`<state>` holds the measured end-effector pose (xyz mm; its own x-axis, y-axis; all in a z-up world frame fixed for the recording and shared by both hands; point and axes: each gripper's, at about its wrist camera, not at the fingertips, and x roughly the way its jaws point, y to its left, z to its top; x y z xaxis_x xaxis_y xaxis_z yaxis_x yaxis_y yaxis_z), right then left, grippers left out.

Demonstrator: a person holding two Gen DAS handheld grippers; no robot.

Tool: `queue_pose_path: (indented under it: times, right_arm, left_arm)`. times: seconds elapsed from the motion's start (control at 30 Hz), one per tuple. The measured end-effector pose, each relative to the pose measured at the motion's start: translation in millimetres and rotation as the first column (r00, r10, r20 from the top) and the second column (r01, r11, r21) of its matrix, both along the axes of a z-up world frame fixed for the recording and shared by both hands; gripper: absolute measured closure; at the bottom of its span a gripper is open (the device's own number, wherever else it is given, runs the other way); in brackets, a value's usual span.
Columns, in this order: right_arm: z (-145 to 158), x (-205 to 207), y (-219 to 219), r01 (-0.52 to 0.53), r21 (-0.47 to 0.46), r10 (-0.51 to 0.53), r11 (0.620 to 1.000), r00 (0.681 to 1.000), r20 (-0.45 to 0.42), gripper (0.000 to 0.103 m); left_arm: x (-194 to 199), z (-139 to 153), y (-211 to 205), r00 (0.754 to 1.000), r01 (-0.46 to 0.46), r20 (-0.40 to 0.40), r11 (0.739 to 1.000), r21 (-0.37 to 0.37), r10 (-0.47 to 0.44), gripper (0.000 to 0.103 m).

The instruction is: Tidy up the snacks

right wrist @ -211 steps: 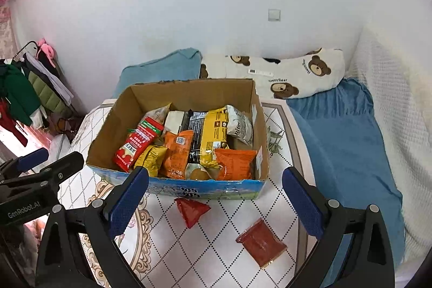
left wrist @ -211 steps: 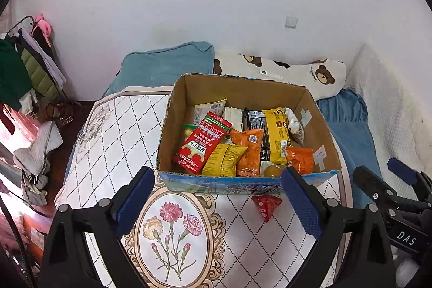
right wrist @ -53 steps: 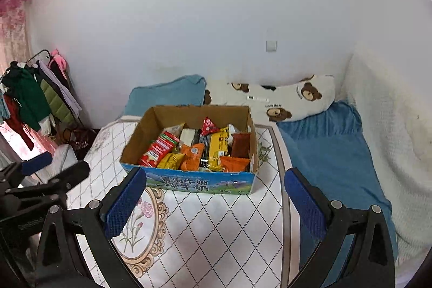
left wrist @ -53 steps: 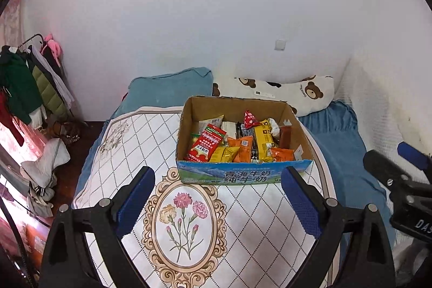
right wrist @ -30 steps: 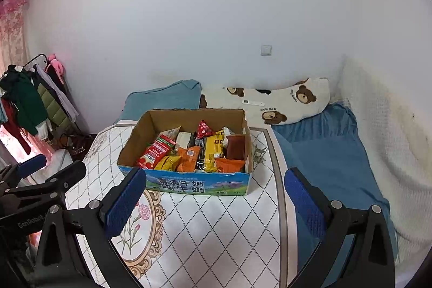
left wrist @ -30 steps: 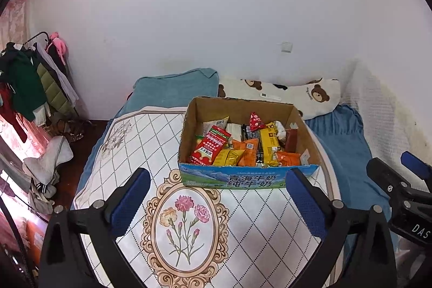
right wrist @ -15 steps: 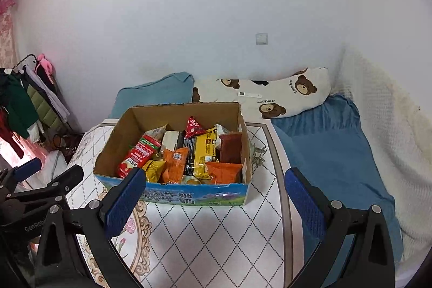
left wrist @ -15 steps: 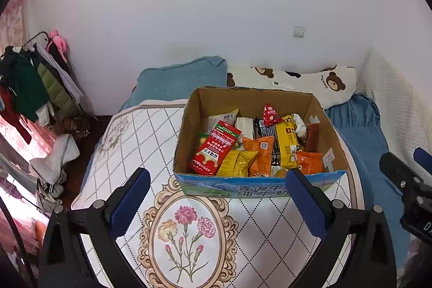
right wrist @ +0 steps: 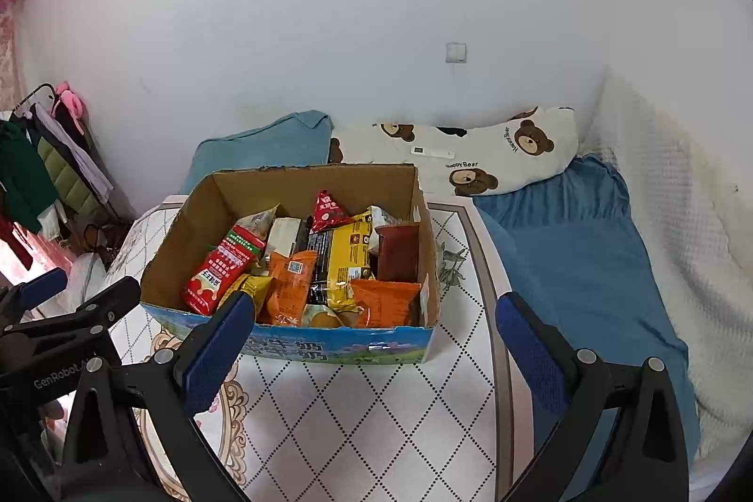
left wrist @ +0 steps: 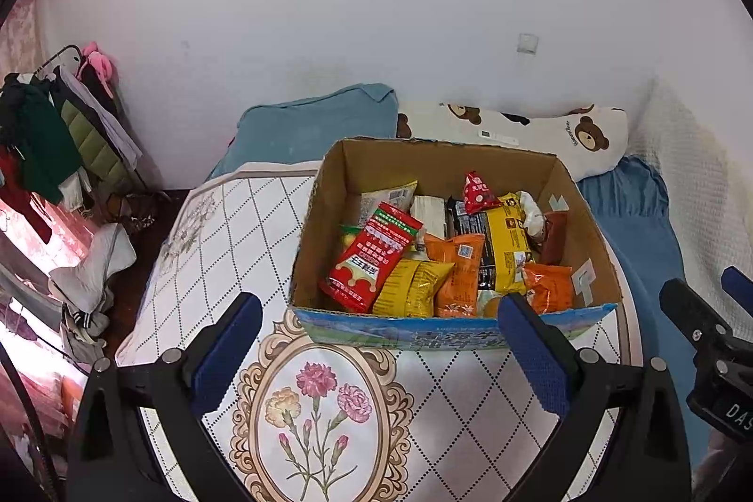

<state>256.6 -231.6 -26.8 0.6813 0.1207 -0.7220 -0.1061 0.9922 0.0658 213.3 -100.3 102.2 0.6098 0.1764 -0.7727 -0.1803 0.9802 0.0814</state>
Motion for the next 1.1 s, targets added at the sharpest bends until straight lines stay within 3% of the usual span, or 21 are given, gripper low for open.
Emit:
queue_pose_path:
  times: [1.1]
  right_arm:
    - [-8, 0, -3, -0.021, -0.007, 0.021, 1.0, 1.0, -0.012, 0.0]
  left_arm:
    - [3, -13, 0, 1.0, 0.011, -0.024, 1.0, -0.012, -0.011, 0.0]
